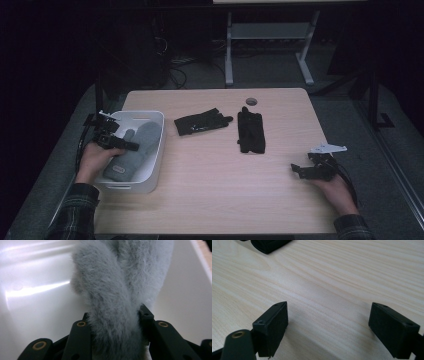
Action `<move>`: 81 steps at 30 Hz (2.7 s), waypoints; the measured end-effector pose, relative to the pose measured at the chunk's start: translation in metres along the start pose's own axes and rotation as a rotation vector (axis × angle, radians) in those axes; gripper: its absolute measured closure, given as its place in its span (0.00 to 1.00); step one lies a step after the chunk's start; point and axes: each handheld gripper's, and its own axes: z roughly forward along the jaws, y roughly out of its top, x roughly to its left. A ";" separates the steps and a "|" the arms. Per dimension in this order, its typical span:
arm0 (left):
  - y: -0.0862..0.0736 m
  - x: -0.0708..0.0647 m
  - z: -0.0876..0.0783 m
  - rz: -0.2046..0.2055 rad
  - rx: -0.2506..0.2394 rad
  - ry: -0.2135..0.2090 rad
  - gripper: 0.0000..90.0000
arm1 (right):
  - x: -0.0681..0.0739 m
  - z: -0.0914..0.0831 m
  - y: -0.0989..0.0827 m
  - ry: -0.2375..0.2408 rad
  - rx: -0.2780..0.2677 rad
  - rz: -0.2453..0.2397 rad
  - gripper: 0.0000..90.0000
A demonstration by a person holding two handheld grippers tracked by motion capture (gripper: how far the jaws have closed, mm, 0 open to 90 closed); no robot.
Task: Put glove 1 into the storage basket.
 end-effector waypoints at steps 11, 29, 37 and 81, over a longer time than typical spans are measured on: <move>0.000 0.000 0.009 0.042 0.026 0.127 0.42 | 0.000 0.000 0.000 -0.001 0.000 0.002 0.18; 0.005 -0.014 -0.020 0.094 -0.102 0.176 0.22 | 0.000 0.000 0.000 -0.002 0.002 0.004 0.18; 0.011 -0.039 -0.029 0.156 -0.163 0.117 0.22 | 0.000 0.000 0.000 -0.002 0.002 0.004 0.17; -0.002 -0.212 0.076 0.534 -0.147 -0.040 0.18 | 0.002 0.001 0.000 -0.009 0.009 0.009 0.14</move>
